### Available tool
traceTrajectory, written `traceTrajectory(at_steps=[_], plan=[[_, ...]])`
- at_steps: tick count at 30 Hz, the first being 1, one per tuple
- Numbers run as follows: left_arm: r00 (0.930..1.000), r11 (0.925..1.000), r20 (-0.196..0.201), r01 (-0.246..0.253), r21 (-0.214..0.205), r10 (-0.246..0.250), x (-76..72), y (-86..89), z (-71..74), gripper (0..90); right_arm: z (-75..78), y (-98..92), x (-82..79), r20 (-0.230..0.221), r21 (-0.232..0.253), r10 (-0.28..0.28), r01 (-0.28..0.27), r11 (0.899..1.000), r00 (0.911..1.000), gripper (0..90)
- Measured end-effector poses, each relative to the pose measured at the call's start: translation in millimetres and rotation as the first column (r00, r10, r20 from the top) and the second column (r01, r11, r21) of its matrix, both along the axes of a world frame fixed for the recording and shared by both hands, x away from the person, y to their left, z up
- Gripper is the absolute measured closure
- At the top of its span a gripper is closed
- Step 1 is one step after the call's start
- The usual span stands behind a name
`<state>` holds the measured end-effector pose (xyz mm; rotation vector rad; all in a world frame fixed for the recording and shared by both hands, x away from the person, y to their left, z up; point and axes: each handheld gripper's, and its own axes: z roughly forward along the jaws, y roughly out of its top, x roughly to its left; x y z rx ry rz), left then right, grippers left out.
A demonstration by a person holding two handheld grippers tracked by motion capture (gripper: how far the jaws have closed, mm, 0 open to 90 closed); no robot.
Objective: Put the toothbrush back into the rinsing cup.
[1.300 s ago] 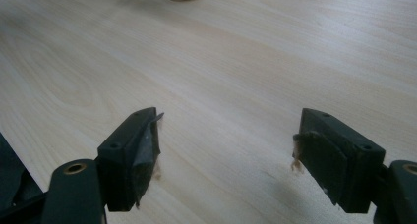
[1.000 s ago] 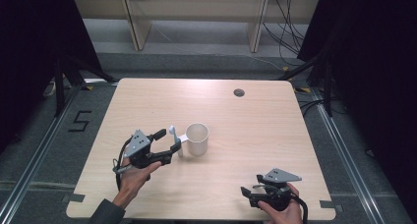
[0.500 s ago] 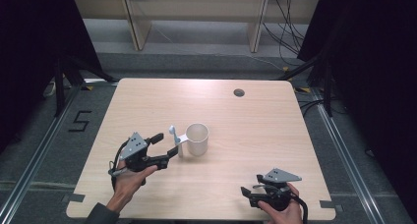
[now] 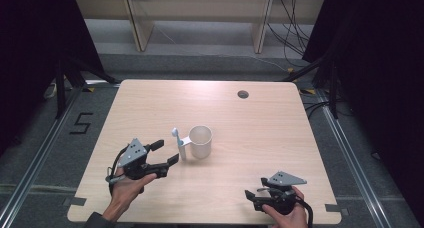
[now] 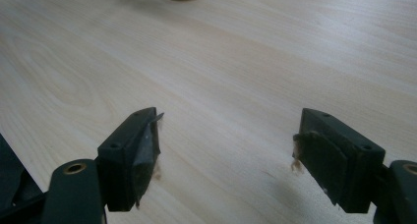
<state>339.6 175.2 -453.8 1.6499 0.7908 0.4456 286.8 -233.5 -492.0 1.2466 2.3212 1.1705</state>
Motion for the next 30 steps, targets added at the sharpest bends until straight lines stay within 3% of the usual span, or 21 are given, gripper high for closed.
traceTrajectory(at_steps=[6, 24, 25, 30], plan=[[0.9998, 0.9998, -0.019, -0.001, 0.020, 0.001, -4.7, 3.3, -0.6, 23.6, 0.0, 0.0, 0.0, 0.000, 0.000, 0.000, 0.000, 1.000, 1.0000, 25.0], [0.9990, 0.9996, -0.036, 0.028, 0.010, -0.028, -20.2, 13.8, -4.3, 22.0, -0.2, 0.1, 0.0, 0.002, -0.002, 0.000, 0.000, 1.000, 1.0000, 25.0], [0.9989, 0.9995, -0.041, 0.022, 0.022, -0.021, -21.7, 14.4, -4.1, 21.9, -0.8, 0.9, 0.0, -0.007, 0.016, 0.004, -0.004, 1.000, 1.0000, 25.0], [0.9984, 0.9989, -0.046, 0.032, 0.034, -0.031, -25.1, 16.8, -5.2, 21.2, -0.8, 0.6, 0.2, -0.002, 0.009, 0.005, -0.005, 1.000, 1.0000, 25.0]])
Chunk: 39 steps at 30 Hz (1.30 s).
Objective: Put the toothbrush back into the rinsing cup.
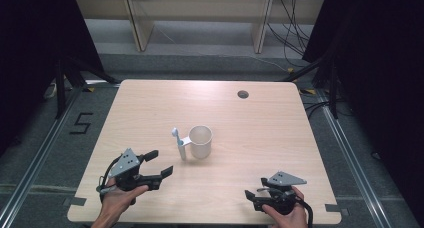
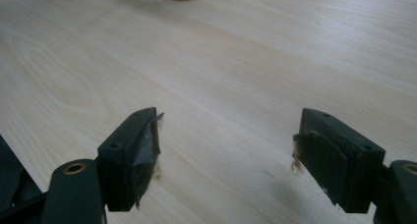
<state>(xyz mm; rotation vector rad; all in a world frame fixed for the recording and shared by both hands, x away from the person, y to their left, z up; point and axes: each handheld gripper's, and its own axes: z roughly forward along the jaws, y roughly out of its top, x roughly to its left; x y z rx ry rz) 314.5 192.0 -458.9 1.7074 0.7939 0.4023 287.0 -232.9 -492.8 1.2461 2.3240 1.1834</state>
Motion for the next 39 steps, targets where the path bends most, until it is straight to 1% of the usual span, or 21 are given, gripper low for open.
traceTrajectory(at_steps=[4, 5, 7, 10, 11, 12, 14, 15, 18, 19, 20, 22, 23, 24, 25, 26, 30, 34, 35, 38, 39], plan=[[0.9999, 0.9999, -0.002, 0.012, -0.009, -0.012, -2.6, 1.0, -1.5, 20.7, 0.2, -0.3, 0.0, 0.004, -0.009, -0.003, 0.003, 1.000, 1.0000, 25.0], [1.0000, 1.0000, -0.006, 0.007, 0.005, -0.007, -4.1, 1.8, -1.1, 20.6, 0.2, -0.2, -0.1, 0.004, -0.008, -0.004, 0.004, 1.000, 1.0000, 25.0], [0.9999, 0.9998, -0.011, 0.012, 0.013, -0.012, -5.8, 3.0, -1.7, 20.5, 0.1, -0.2, -0.1, 0.003, -0.008, -0.005, 0.005, 1.000, 1.0000, 25.0], [0.9998, 0.9999, -0.012, 0.017, 0.000, -0.017, -7.7, 3.9, -3.3, 20.4, 0.1, -0.1, 0.0, 0.003, -0.008, -0.004, 0.004, 1.000, 1.0000, 25.0], [0.9998, 0.9999, -0.014, 0.015, 0.003, -0.015, -8.7, 4.5, -3.2, 20.4, -0.4, 0.2, 0.1, 0.007, -0.004, -0.004, 0.004, 1.000, 1.0000, 25.0], [0.9998, 0.9998, -0.017, 0.013, 0.015, -0.013, -9.8, 5.5, -2.9, 20.3, 0.2, -0.2, -0.1, 0.002, -0.013, -0.004, 0.004, 1.000, 1.0000, 25.0], [0.9997, 0.9998, -0.021, 0.014, 0.013, -0.014, -11.9, 6.3, -3.2, 20.2, -0.2, -0.3, 0.2, 0.006, -0.016, -0.006, 0.006, 1.000, 1.0000, 25.0], [0.9996, 0.9997, -0.016, 0.025, 0.007, -0.025, -11.8, 6.8, -4.2, 20.2, -0.1, -0.2, 0.3, 0.004, -0.015, -0.007, 0.007, 1.000, 1.0000, 25.0], [0.9995, 0.9996, -0.026, 0.018, 0.023, -0.018, -15.4, 9.3, -4.3, 20.0, 0.0, -0.7, 0.4, 0.006, -0.015, -0.004, 0.004, 1.000, 1.0000, 25.0], [0.9994, 0.9995, -0.027, 0.020, 0.025, -0.019, -16.1, 9.9, -4.6, 20.0, 0.2, 0.8, -1.1, -0.019, 0.001, -0.015, 0.015, 1.000, 0.9997, 25.0], [0.9993, 0.9994, -0.024, 0.029, 0.016, -0.029, -16.0, 10.2, -5.6, 20.0, 0.0, -0.6, 0.4, 0.006, -0.015, -0.004, 0.004, 1.000, 1.0000, 25.0], [0.9992, 0.9993, -0.030, 0.027, 0.024, -0.027, -17.9, 11.2, -6.2, 19.9, 0.0, 0.1, -0.4, -0.007, -0.008, -0.011, 0.011, 1.000, 0.9999, 25.0], [0.9990, 0.9988, -0.039, 0.025, 0.043, -0.023, -19.3, 12.3, -5.7, 19.8, -0.1, -0.5, 0.2, 0.002, -0.014, -0.007, 0.007, 1.000, 1.0000, 25.0], [0.9990, 0.9990, -0.034, 0.031, 0.034, -0.030, -19.4, 12.2, -7.2, 19.7, -0.1, -0.5, 0.2, 0.002, -0.014, -0.007, 0.007, 1.000, 1.0000, 25.0], [0.9987, 0.9984, -0.037, 0.037, 0.043, -0.036, -20.2, 13.0, -7.6, 19.5, -0.1, -0.5, 0.2, 0.002, -0.012, -0.007, 0.007, 1.000, 1.0000, 25.0], [0.9986, 0.9978, -0.043, 0.032, 0.059, -0.030, -21.9, 13.6, -7.4, 19.5, -0.1, -0.6, 0.2, 0.001, -0.012, -0.007, 0.007, 1.000, 1.0000, 25.0], [0.9979, 0.9968, -0.048, 0.045, 0.066, -0.042, -25.4, 13.4, -10.4, 18.3, -0.1, -0.6, 0.3, 0.002, -0.014, -0.007, 0.007, 1.000, 1.0000, 25.0], [0.9966, 0.9938, -0.063, 0.059, 0.094, -0.054, -30.5, 13.5, -12.8, 17.7, -0.1, -0.4, 0.2, 0.002, -0.015, -0.007, 0.007, 1.000, 1.0000, 25.0], [0.9963, 0.9942, -0.066, 0.060, 0.089, -0.054, -31.9, 12.8, -13.7, 17.6, 0.0, -0.4, 0.1, 0.001, -0.014, -0.007, 0.007, 1.000, 1.0000, 25.0], [0.9955, 0.9922, -0.073, 0.067, 0.105, -0.060, -35.7, 14.1, -15.4, 17.3, -0.1, -0.4, 0.1, 0.002, -0.015, -0.007, 0.007, 1.000, 1.0000, 25.0], [0.9953, 0.9923, -0.071, 0.073, 0.100, -0.066, -36.1, 14.2, -16.2, 16.9, -0.1, -0.4, 0.2, 0.002, -0.014, -0.006, 0.006, 1.000, 1.0000, 25.0]])
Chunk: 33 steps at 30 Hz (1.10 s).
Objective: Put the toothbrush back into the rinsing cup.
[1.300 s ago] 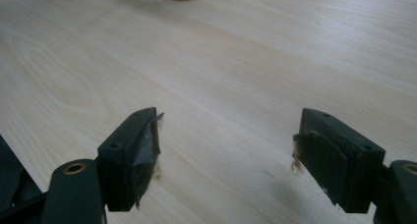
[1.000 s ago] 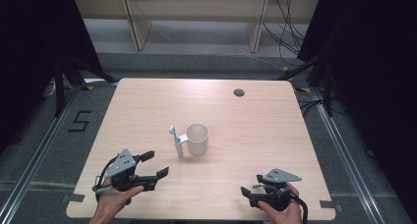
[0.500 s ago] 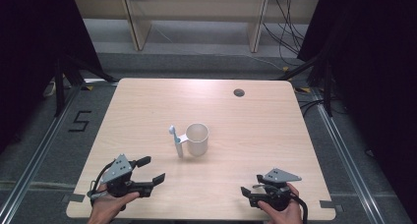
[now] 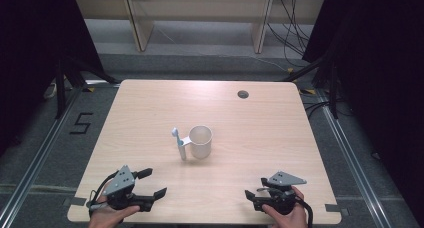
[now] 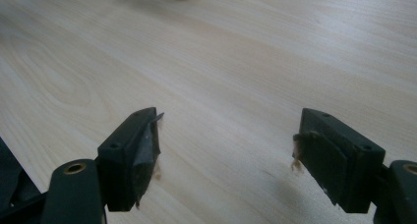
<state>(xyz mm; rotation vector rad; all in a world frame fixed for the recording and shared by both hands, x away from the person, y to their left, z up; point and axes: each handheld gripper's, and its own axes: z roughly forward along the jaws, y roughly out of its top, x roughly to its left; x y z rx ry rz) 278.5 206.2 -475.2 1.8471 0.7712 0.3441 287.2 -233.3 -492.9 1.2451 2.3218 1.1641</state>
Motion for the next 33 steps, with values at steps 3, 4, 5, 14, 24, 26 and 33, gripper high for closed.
traceTrajectory(at_steps=[3, 4, 5, 14, 24, 26, 33], plan=[[1.0000, 1.0000, -0.009, -0.003, 0.006, 0.003, -4.1, 1.1, -0.8, 16.5, -0.6, 0.4, 0.1, 0.004, 0.007, -0.001, 0.001, 1.000, 1.0000, 25.0], [0.9999, 1.0000, -0.012, -0.005, 0.005, 0.005, -5.3, 1.3, -1.4, 16.2, 0.0, 0.1, -0.1, -0.001, 0.000, -0.001, 0.001, 1.000, 1.0000, 25.0], [0.9999, 1.0000, -0.012, -0.003, 0.006, 0.003, -6.3, 1.6, -1.9, 16.0, 0.1, 0.1, -0.1, -0.001, -0.001, -0.001, 0.001, 1.000, 1.0000, 25.0], [0.9998, 1.0000, -0.019, -0.003, 0.008, 0.003, -15.3, 7.9, -4.9, 15.5, -1.2, 0.8, 0.6, 0.012, 0.003, -0.003, 0.003, 1.000, 0.9999, 25.0], [0.9999, 0.9998, -0.002, -0.011, 0.017, 0.011, -30.2, 8.4, -7.2, 15.4, 0.0, 0.9, -0.4, 0.006, 0.005, 0.002, -0.002, 1.000, 1.0000, 25.0], [0.9999, 0.9997, 0.009, -0.010, 0.022, 0.010, -33.6, 8.2, -8.0, 15.4, -0.5, 1.5, -0.2, -0.002, 0.026, 0.011, -0.011, 1.000, 0.9999, 24.9], [0.9991, 0.9971, 0.042, -0.009, 0.075, 0.006, -42.4, 5.6, -9.2, 15.4, 0.3, 1.1, -0.3, -0.002, 0.017, 0.011, -0.011, 1.000, 0.9999, 24.9]])
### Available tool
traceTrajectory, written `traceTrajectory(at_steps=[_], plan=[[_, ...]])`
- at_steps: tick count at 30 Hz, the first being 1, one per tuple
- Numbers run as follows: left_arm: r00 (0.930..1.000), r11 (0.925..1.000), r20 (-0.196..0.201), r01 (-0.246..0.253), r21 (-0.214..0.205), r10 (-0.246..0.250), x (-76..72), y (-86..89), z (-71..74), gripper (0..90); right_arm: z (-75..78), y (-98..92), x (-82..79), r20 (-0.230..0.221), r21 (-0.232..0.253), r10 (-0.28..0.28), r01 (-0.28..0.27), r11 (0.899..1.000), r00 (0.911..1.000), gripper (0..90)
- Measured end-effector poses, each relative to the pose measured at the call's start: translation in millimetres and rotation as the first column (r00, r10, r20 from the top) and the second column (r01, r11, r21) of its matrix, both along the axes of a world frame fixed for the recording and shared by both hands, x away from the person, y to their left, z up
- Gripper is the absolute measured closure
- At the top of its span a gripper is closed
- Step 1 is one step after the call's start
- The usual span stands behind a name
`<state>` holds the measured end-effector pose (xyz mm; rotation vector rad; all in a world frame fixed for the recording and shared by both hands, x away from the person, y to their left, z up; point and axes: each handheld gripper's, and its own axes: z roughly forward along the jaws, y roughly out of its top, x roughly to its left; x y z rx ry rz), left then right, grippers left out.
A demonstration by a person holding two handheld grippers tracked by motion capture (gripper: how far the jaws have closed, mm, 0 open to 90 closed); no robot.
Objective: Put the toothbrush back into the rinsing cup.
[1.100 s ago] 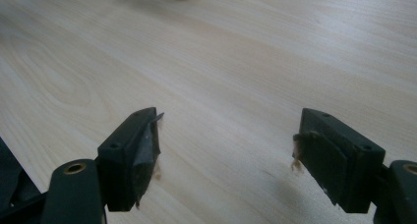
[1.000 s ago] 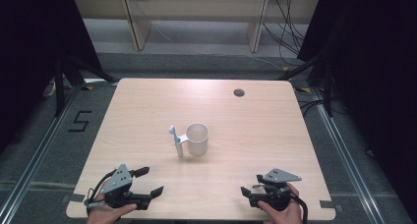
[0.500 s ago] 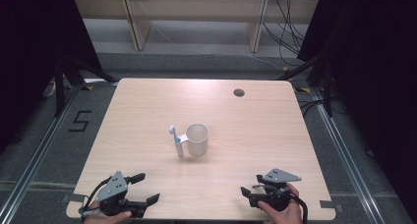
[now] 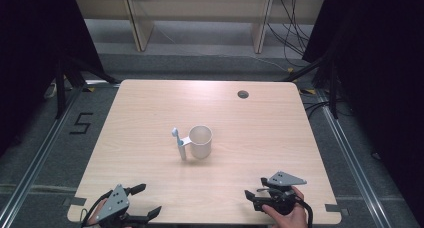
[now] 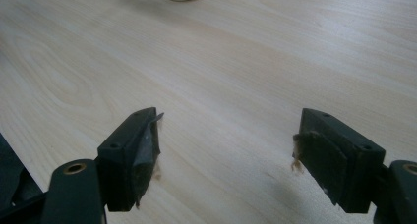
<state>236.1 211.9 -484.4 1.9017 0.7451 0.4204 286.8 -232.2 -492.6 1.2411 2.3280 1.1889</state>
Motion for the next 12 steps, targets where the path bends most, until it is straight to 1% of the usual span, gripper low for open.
traceTrajectory(at_steps=[1, 2, 3, 4, 5, 6, 9, 12], plan=[[1.0000, 1.0000, -0.004, -0.003, 0.003, 0.003, -0.5, -0.9, -1.2, 15.4, -0.4, 0.6, 0.0, -0.001, 0.011, 0.001, -0.001, 1.000, 1.0000, 24.9], [1.0000, 0.9998, -0.003, 0.001, 0.018, -0.001, -0.3, -0.5, -1.9, 15.5, 0.3, 0.1, -0.2, -0.002, -0.001, 0.000, 0.000, 1.000, 1.0000, 24.9], [1.0000, 1.0000, -0.006, -0.002, 0.008, 0.002, 0.2, -1.2, -3.3, 15.4, 0.7, -0.2, -0.3, 0.000, -0.006, -0.005, 0.005, 1.000, 1.0000, 24.9], [0.9999, 0.9998, -0.010, -0.004, 0.018, 0.004, 0.4, -0.8, -3.5, 15.4, 0.9, -0.1, -0.4, 0.001, -0.005, -0.004, 0.004, 1.000, 1.0000, 24.9], [0.9999, 0.9998, -0.015, 0.001, 0.018, -0.001, 1.0, -0.6, -4.4, 15.4, -0.5, 0.5, 0.3, 0.010, -0.002, -0.009, 0.009, 1.000, 0.9999, 24.9], [0.9999, 0.9998, -0.012, -0.005, 0.019, 0.005, 0.7, -1.0, -4.9, 15.4, -0.5, 0.5, 0.5, 0.008, 0.000, -0.002, 0.002, 1.000, 1.0000, 24.9], [0.9999, 0.9997, -0.011, -0.001, 0.024, 0.001, 1.2, -0.7, -4.6, 15.4, 0.6, -0.2, -0.1, 0.003, -0.006, -0.002, 0.002, 1.000, 1.0000, 24.8], [0.9999, 0.9997, -0.013, -0.008, 0.024, 0.008, 1.4, -0.5, -4.8, 15.4, 0.5, -0.2, -0.1, 0.001, -0.006, -0.003, 0.003, 1.000, 1.0000, 24.8]])
